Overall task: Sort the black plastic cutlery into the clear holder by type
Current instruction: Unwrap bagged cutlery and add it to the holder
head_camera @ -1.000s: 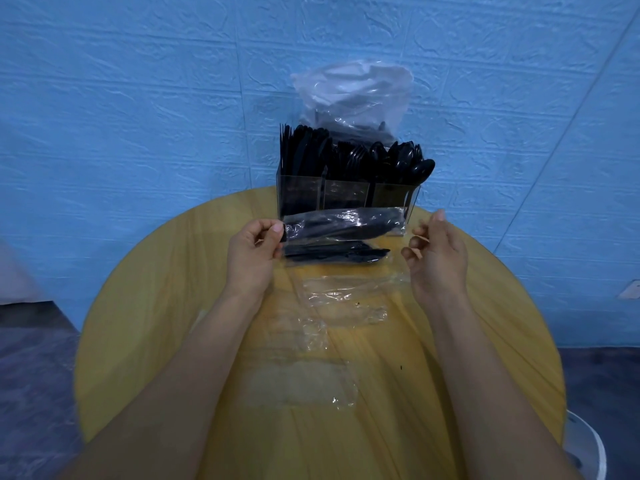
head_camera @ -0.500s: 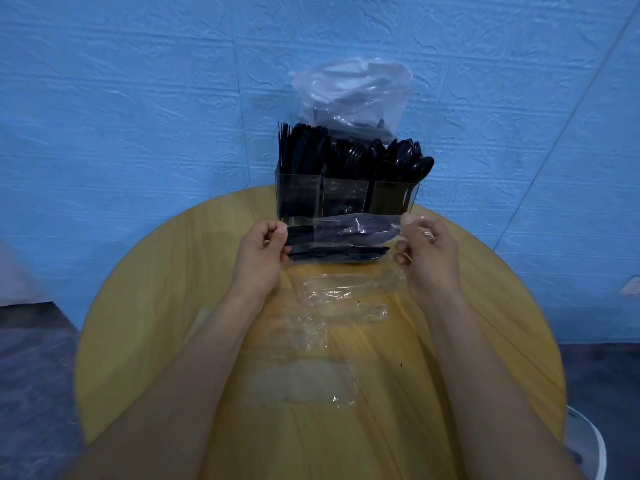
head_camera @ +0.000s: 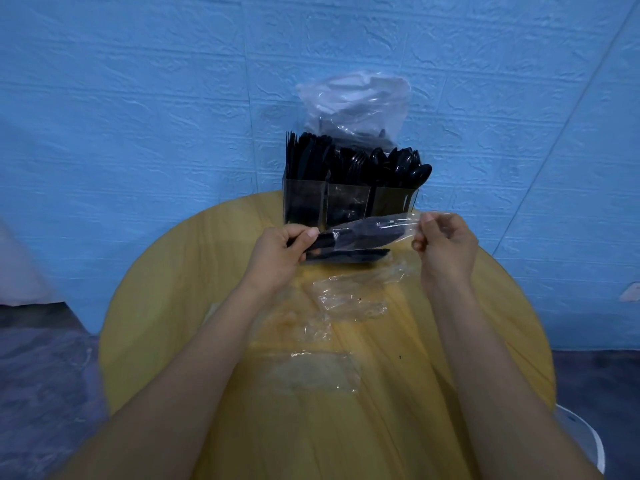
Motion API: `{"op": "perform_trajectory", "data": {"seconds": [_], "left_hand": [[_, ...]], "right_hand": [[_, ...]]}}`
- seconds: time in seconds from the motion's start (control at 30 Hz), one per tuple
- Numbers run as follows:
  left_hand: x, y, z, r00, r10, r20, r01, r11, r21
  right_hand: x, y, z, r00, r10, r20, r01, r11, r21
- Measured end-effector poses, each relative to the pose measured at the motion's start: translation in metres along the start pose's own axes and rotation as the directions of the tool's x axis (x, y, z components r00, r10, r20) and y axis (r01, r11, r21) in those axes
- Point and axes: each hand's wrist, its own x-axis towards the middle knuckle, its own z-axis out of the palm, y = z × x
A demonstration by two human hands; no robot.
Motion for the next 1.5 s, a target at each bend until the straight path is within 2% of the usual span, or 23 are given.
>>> {"op": "perform_trajectory", "data": {"seconds": [0.17, 0.27, 0.37, 0.57, 0.63, 0.7, 0.73, 0.8, 0.87, 0.93, 1.0, 1.1, 1.2, 1.27, 1.33, 1.5], "left_hand": [[0.003, 0.02, -0.015, 0.996, -0.013, -0.089, 0.017, 0.999, 0.046], [0.007, 0.026, -0.028, 0.98, -0.068, -0.187, 0.062, 0.997, -0.036], [0.006, 0.039, -0.027, 0.971, -0.042, -0.235, 0.02, 0.995, -0.098], [0.001, 0.05, -0.003, 0.986, -0.018, -0.169, 0.008, 0.998, -0.06], [-0.001, 0.049, 0.002, 0.986, -0.018, -0.165, 0.008, 0.998, -0.055], [-0.003, 0.047, 0.006, 0.985, -0.039, -0.168, 0.025, 0.996, -0.083], [-0.003, 0.047, 0.007, 0.985, -0.05, -0.167, 0.035, 0.995, -0.091], [-0.004, 0.047, 0.009, 0.986, -0.048, -0.159, 0.034, 0.996, -0.087], [-0.006, 0.05, 0.015, 0.989, -0.03, -0.144, 0.018, 0.996, -0.084], [-0.01, 0.05, 0.023, 0.993, -0.013, -0.119, 0.006, 0.998, -0.059], [-0.013, 0.05, 0.026, 0.997, 0.019, -0.081, -0.02, 1.0, -0.011], [-0.011, 0.051, 0.019, 0.994, 0.061, 0.087, -0.066, 0.996, 0.065], [0.0, 0.053, 0.009, 0.968, 0.025, 0.25, -0.077, 0.977, 0.2], [0.008, 0.054, 0.005, 0.965, 0.055, 0.258, -0.124, 0.957, 0.261], [0.015, 0.054, 0.002, 0.968, 0.096, 0.234, -0.155, 0.956, 0.247], [0.026, 0.046, -0.009, 0.979, 0.087, 0.182, -0.124, 0.972, 0.201]], "right_hand": [[0.017, -0.021, -0.025, 0.963, -0.025, -0.268, 0.037, 0.999, 0.038], [0.021, -0.031, -0.04, 0.936, -0.013, -0.353, 0.018, 1.0, 0.012], [0.008, -0.032, -0.038, 0.968, 0.054, -0.244, -0.073, 0.995, -0.068], [-0.03, -0.007, -0.014, 0.981, 0.188, -0.037, -0.189, 0.916, -0.354], [-0.034, -0.01, -0.011, 0.986, 0.168, -0.024, -0.157, 0.849, -0.504], [-0.041, -0.024, -0.006, 0.999, 0.052, -0.007, -0.046, 0.806, -0.59], [-0.042, -0.031, -0.003, 0.999, -0.012, 0.037, 0.031, 0.823, -0.567], [-0.046, -0.045, 0.01, 0.987, -0.031, 0.158, 0.085, 0.932, -0.352], [-0.046, -0.05, 0.025, 0.97, 0.061, 0.234, -0.025, 0.988, -0.154], [-0.043, -0.05, 0.035, 0.964, 0.158, 0.214, -0.154, 0.987, -0.035], [-0.037, -0.05, 0.042, 0.964, 0.199, 0.177, -0.208, 0.978, 0.034], [-0.027, -0.05, 0.048, 0.965, 0.196, 0.173, -0.205, 0.978, 0.037], [-0.02, -0.049, 0.058, 0.946, 0.214, 0.245, -0.214, 0.976, -0.024], [-0.016, -0.049, 0.065, 0.929, 0.214, 0.302, -0.217, 0.976, -0.024], [-0.012, -0.049, 0.073, 0.924, 0.195, 0.33, -0.208, 0.978, 0.003], [0.004, -0.05, 0.087, 0.946, 0.121, 0.302, -0.117, 0.993, -0.033]]}}
